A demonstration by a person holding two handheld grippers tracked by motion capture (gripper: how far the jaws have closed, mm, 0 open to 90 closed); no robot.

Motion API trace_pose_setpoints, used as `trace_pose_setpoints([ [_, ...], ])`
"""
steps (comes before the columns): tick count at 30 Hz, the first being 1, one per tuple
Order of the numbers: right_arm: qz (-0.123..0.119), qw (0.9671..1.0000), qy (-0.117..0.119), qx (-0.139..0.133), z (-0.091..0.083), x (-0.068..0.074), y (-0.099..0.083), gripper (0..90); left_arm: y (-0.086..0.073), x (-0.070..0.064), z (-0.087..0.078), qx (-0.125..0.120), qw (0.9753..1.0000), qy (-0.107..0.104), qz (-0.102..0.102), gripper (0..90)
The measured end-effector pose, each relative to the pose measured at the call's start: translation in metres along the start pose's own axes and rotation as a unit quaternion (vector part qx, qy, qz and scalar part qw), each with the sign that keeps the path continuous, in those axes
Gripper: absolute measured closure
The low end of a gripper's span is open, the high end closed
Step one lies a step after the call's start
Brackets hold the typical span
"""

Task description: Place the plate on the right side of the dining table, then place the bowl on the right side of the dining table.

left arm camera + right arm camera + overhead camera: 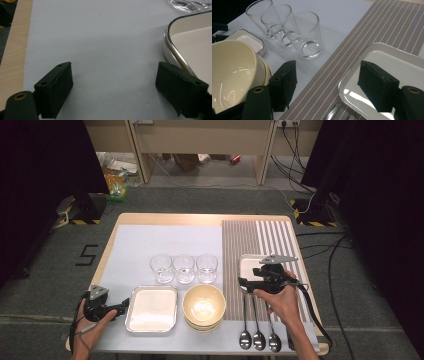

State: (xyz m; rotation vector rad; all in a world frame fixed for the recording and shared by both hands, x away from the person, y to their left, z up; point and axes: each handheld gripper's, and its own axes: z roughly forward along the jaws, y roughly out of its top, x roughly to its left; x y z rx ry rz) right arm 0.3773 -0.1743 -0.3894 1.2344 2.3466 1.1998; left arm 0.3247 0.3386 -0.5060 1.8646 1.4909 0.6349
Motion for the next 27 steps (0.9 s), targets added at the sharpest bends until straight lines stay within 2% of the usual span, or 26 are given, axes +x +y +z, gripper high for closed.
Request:
trace_pose_setpoints([
  [11, -0.010, 0.9999, 0.011, 0.001, 0.000, 0.009, 0.005, 35.6, 0.000, 0.000, 0.000, 0.000, 1.0000, 0.000, 0.001, 13.3],
  [15, -0.008, 0.9996, 0.027, -0.005, 0.002, 0.011, 0.007, 37.0, 0.000, 0.000, 0.000, 0.000, 1.0000, 0.000, 0.000, 13.3],
  [27, -0.016, 0.9993, 0.035, 0.001, 0.007, 0.017, 0.006, 40.4, 0.000, 0.000, 0.000, 0.000, 1.0000, 0.000, 0.000, 13.3],
])
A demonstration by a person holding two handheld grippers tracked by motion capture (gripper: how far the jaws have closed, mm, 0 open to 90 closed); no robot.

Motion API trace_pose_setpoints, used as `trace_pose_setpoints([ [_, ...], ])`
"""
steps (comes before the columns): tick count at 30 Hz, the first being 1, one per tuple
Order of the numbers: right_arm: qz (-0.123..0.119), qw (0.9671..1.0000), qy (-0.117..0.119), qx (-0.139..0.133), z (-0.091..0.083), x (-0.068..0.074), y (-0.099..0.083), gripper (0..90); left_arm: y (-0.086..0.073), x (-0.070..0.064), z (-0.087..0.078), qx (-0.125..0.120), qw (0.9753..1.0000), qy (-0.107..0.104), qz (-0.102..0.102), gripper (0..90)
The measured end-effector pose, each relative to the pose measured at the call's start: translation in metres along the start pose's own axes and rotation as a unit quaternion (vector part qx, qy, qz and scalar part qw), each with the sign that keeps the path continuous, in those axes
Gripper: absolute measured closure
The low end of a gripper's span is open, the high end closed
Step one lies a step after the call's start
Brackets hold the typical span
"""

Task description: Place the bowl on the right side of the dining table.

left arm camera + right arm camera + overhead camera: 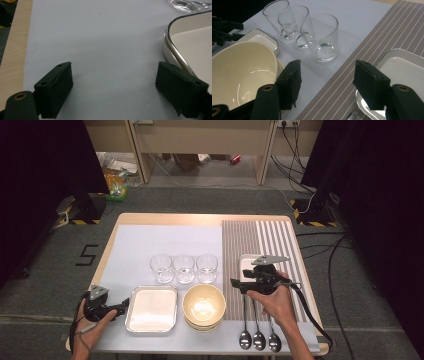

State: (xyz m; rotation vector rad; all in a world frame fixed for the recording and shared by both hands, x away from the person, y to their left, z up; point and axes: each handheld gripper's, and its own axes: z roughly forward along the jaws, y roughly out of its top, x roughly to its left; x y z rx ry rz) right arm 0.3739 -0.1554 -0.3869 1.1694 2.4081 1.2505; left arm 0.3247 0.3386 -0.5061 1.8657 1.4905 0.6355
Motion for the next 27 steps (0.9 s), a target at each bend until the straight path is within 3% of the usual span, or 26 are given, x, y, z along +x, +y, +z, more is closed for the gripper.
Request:
trace_pose_setpoints([
  [7, -0.015, 0.9998, 0.008, -0.002, -0.001, 0.006, 0.004, 49.1, 0.000, 0.000, 0.000, 0.000, 1.0000, 0.000, 0.000, 13.2],
  [15, -0.019, 0.9991, 0.036, -0.005, 0.004, 0.016, 0.007, 55.7, 0.000, 0.000, 0.000, 0.000, 1.0000, 0.000, 0.000, 13.3],
  [24, -0.049, 0.9963, 0.070, 0.000, 0.013, 0.030, 0.007, 65.1, 0.000, 0.000, 0.000, -0.001, 1.0000, 0.000, -0.001, 13.3],
  [27, -0.044, 0.9953, 0.086, 0.002, 0.018, 0.033, 0.007, 66.5, 0.000, 0.000, 0.000, -0.001, 1.0000, 0.000, -0.001, 13.3],
])
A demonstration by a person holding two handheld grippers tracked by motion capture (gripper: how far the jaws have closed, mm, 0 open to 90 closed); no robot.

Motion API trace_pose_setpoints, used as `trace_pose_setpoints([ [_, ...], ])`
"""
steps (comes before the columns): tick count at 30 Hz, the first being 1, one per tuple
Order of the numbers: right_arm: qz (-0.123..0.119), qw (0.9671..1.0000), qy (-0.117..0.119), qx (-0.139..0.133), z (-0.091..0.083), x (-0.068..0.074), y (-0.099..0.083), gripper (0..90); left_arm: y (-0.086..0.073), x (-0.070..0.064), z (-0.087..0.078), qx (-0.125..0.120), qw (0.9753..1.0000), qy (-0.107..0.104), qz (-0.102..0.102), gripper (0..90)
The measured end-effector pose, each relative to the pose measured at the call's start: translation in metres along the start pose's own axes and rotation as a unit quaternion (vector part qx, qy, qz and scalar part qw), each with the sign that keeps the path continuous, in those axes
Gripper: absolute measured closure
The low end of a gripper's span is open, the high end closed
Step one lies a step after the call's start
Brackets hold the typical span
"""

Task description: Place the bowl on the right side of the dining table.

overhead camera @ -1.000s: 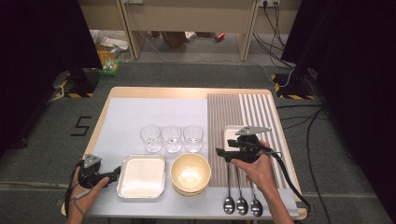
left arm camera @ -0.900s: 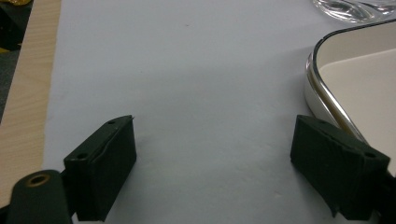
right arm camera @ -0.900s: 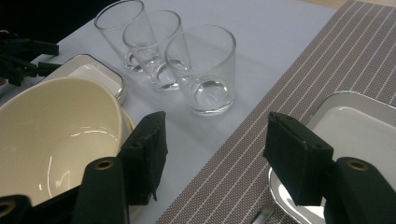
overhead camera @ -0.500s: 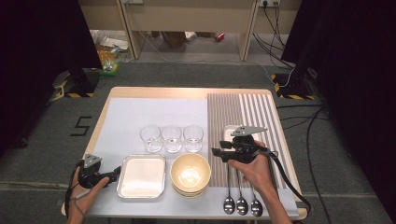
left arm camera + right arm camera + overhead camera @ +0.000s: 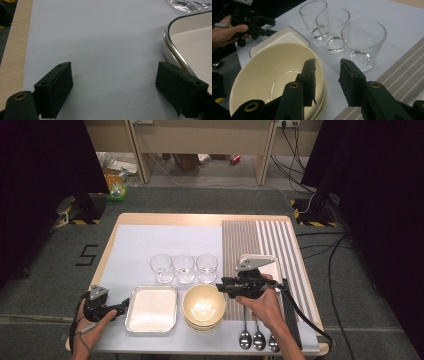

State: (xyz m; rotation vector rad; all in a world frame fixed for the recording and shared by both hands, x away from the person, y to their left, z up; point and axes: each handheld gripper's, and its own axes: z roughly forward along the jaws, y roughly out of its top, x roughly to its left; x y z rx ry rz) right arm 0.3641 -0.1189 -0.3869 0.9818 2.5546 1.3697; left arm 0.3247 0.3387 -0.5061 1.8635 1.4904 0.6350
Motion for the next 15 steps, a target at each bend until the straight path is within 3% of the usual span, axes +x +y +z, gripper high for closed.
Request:
trace_pose_setpoints([
  [15, -0.007, 0.9995, 0.014, 0.027, 0.022, 0.004, -0.002, 74.4, 0.000, 0.000, 0.000, 0.000, 1.0000, 0.000, 0.000, 13.3],
])
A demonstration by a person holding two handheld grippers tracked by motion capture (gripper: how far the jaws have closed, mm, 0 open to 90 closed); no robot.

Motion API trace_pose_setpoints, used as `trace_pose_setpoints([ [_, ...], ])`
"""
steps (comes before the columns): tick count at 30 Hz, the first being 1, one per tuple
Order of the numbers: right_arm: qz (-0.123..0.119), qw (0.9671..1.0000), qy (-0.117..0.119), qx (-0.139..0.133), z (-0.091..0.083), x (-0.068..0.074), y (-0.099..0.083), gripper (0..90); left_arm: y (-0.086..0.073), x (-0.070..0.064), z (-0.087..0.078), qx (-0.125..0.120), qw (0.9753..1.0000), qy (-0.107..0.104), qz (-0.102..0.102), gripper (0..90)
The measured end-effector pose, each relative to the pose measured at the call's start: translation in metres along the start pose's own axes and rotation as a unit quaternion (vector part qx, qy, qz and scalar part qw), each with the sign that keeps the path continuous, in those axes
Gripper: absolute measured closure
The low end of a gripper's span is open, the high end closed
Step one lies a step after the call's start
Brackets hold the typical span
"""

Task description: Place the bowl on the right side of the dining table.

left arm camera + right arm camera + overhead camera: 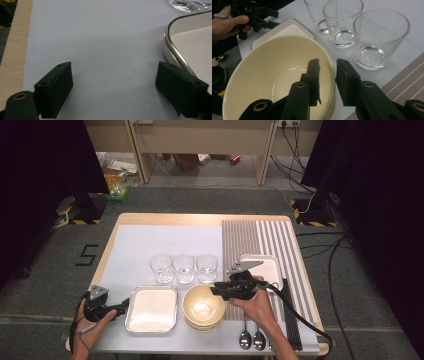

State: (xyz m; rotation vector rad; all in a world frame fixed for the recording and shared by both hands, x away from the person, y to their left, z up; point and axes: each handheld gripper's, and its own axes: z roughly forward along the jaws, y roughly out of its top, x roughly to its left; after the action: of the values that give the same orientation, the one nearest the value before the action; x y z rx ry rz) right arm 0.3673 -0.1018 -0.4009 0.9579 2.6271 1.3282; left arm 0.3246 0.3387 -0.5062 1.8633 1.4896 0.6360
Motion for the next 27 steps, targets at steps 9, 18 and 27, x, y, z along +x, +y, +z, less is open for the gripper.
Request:
trace_pose_setpoints([
  [9, -0.001, 0.9999, -0.002, 0.017, 0.006, -0.002, 0.002, 78.9, 0.000, 0.000, 0.000, 0.000, 1.0000, 0.000, 0.000, 13.3],
  [18, -0.003, 0.9995, -0.002, 0.030, 0.013, -0.003, 0.003, 79.0, 0.000, 0.000, 0.000, 0.000, 1.0000, 0.000, 0.000, 13.3],
  [27, 0.002, 0.9994, 0.001, 0.034, 0.018, -0.004, 0.003, 79.4, 0.000, 0.000, 0.000, 0.000, 1.0000, 0.000, 0.000, 13.3],
])
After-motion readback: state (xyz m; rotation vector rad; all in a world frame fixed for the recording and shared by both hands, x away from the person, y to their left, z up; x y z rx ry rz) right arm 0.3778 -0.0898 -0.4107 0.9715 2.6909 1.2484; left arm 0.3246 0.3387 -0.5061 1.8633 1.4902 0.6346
